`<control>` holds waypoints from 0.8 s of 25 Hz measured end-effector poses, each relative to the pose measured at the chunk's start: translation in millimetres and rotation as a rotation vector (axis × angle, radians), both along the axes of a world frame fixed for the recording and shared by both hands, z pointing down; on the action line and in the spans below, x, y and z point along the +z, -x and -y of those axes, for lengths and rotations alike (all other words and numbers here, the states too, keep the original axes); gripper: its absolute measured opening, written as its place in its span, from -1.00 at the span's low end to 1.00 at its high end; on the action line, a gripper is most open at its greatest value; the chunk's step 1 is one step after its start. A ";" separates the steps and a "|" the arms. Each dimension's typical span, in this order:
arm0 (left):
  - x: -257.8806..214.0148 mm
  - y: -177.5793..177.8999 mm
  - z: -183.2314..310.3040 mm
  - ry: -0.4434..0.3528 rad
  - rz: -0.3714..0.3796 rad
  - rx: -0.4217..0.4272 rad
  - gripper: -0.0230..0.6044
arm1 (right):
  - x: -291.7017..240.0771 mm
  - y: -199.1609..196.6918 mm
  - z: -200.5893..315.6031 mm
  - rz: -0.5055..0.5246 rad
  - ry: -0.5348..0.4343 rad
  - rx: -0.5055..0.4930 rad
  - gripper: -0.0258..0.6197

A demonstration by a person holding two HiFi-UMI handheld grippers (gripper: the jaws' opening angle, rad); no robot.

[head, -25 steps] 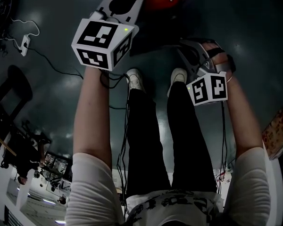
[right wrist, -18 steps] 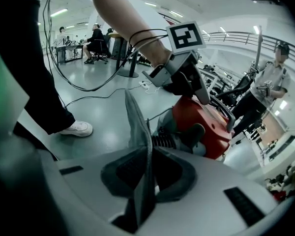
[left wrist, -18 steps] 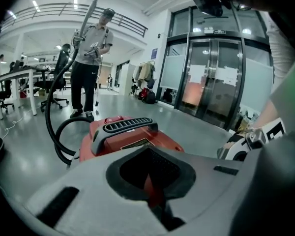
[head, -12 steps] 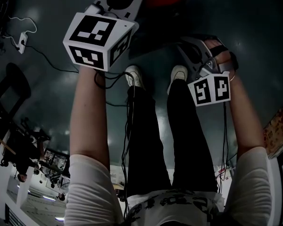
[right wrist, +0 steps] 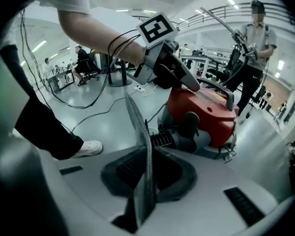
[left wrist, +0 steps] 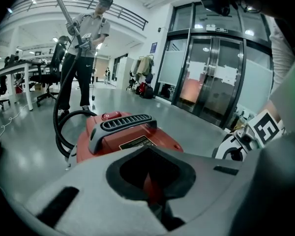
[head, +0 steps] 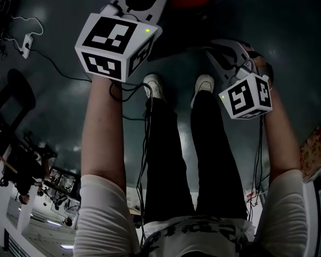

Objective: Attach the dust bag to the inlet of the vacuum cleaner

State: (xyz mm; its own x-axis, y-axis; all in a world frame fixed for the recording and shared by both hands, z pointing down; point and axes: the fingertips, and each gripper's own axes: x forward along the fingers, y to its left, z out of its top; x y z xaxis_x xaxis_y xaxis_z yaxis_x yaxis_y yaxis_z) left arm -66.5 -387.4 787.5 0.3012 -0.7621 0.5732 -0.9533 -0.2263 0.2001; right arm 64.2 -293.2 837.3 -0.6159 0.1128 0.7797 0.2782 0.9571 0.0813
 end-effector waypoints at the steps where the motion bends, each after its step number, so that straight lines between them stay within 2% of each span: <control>1: -0.8 0.4 0.2 0.001 -0.002 -0.003 -0.92 | -0.3 0.9 0.0 -0.006 0.016 0.006 -0.83; 4: -5.1 1.3 2.4 0.007 -0.012 -0.004 -0.92 | -4.0 3.3 1.4 -0.017 0.039 0.021 -0.83; 15: 0.5 -1.8 -0.2 0.009 0.009 0.018 -0.92 | 2.5 -5.3 6.8 0.015 -0.024 -0.018 -0.82; 20: -5.7 3.1 2.8 0.009 -0.010 0.003 -0.92 | -7.4 11.4 8.8 -0.007 -0.038 -0.111 -0.79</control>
